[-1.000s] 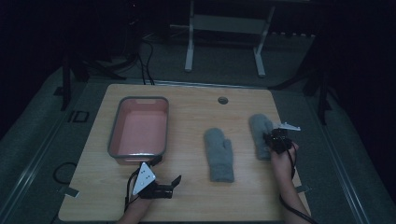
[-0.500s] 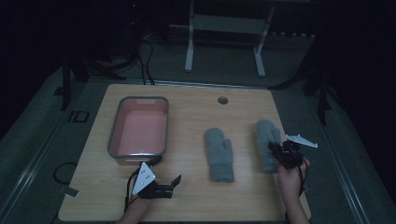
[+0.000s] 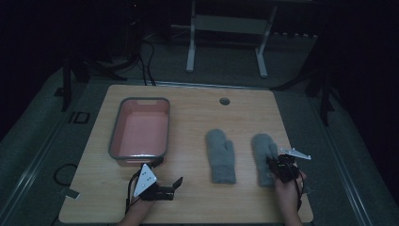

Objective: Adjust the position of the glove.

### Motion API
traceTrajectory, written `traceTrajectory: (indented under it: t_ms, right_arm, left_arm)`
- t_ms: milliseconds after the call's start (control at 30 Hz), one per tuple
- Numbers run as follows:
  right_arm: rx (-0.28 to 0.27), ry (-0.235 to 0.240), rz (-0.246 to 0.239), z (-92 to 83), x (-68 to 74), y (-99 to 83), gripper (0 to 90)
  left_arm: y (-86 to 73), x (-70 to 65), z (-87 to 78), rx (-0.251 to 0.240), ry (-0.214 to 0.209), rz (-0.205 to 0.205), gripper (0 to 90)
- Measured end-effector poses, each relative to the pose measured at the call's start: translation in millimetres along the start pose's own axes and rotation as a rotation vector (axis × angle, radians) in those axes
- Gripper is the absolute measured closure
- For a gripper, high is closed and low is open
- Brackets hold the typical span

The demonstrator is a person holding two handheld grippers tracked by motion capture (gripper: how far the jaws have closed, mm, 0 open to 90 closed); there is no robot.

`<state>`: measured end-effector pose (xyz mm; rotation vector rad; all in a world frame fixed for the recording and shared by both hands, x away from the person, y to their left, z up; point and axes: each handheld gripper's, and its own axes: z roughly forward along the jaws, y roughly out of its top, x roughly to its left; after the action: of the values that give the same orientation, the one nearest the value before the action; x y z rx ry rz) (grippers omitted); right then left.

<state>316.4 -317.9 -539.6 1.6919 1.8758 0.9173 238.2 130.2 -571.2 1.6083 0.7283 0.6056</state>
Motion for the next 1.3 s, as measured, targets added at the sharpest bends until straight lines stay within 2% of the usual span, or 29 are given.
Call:
traceTrajectory:
  t_ms: [67,100,133,167,267,367,467,533,700,767,800,833,900,933,1067,1100,1133,1167,1200,1233,1300]
  right_arm:
    - [0.005,0.001,0.003,2.6,-1.3,-1.5,77.2]
    - [0.002,0.006,0.008,2.9,-2.1,-1.5,72.7]
    - [-0.003,0.027,0.016,1.2,-2.8,0.4,60.7]
    - [-0.005,0.037,0.013,0.1,-2.8,1.3,56.5]
    - [-0.019,0.042,-0.01,-3.9,-1.2,3.8,52.7]
    - [-0.052,0.007,-0.066,-9.4,3.8,8.7,46.5]
    - [-0.044,0.016,-0.085,-6.5,5.8,8.6,43.8]
    - [-0.023,0.004,-0.102,-0.5,8.0,4.7,43.2]
    - [-0.003,-0.034,-0.113,5.4,8.4,-3.4,45.0]
    - [0.0,-0.048,-0.153,10.1,9.9,-7.2,52.6]
    - [0.002,-0.053,-0.149,10.9,11.1,-7.7,58.6]
    - [0.002,-0.053,-0.149,10.9,11.1,-7.7,58.6]
    - [0.011,-0.063,-0.14,9.1,12.4,-5.3,74.8]
    - [0.014,-0.053,-0.107,5.8,13.0,-2.1,79.7]
    - [-0.004,-0.062,-0.095,-1.0,16.7,5.0,80.5]
    - [-0.013,-0.063,-0.068,-6.3,20.5,11.6,80.5]
    - [-0.013,-0.063,-0.068,-6.3,20.5,11.6,80.5]
    - [-0.023,-0.072,-0.051,-10.5,26.6,18.0,80.6]
    - [-0.023,-0.072,-0.051,-10.5,26.6,18.0,80.6]
    - [-0.036,-0.062,-0.032,-14.1,33.6,23.8,80.6]
    - [-0.042,-0.06,-0.032,-15.6,37.9,26.2,80.7]
  left_arm:
    - [0.0,-0.1,0.1,0.0,0.001,0.0,2.1]
    - [0.0,0.0,0.1,0.0,0.001,-0.001,2.1]
    - [0.0,0.2,0.0,-0.001,0.0,-0.002,2.1]
    - [0.0,0.2,0.0,-0.001,0.0,-0.002,2.1]
    - [0.0,-0.1,0.0,0.0,0.0,0.001,2.1]
    - [0.0,0.1,0.1,0.0,0.0,-0.002,2.1]
    - [0.0,0.1,0.0,0.0,-0.001,0.0,2.1]
    - [0.0,-0.1,-0.1,-0.001,-0.003,0.002,2.1]
    - [0.0,-0.1,-0.1,0.001,-0.002,0.001,2.1]
    - [0.0,-0.1,0.0,0.001,-0.001,0.0,2.1]
    - [0.0,-0.1,-0.1,0.001,-0.001,0.001,2.1]
    - [0.0,-0.1,-0.1,0.001,-0.001,0.001,2.1]
    - [0.0,-0.2,-0.1,0.002,-0.001,0.002,2.1]
    - [0.0,-0.2,-0.1,0.002,0.0,0.001,2.1]
    - [0.0,0.2,0.1,0.001,0.002,-0.004,2.1]
    - [0.0,0.2,0.1,0.001,0.002,-0.004,2.1]
    - [0.1,0.1,0.1,0.001,0.002,-0.004,2.1]
    - [0.0,-0.1,0.1,0.001,0.002,-0.002,2.1]
    - [0.0,-0.1,0.1,0.001,0.002,-0.002,2.1]
    - [0.1,-0.1,0.0,0.002,0.002,-0.001,2.1]
    - [0.1,-0.1,0.0,0.001,0.001,-0.002,2.1]
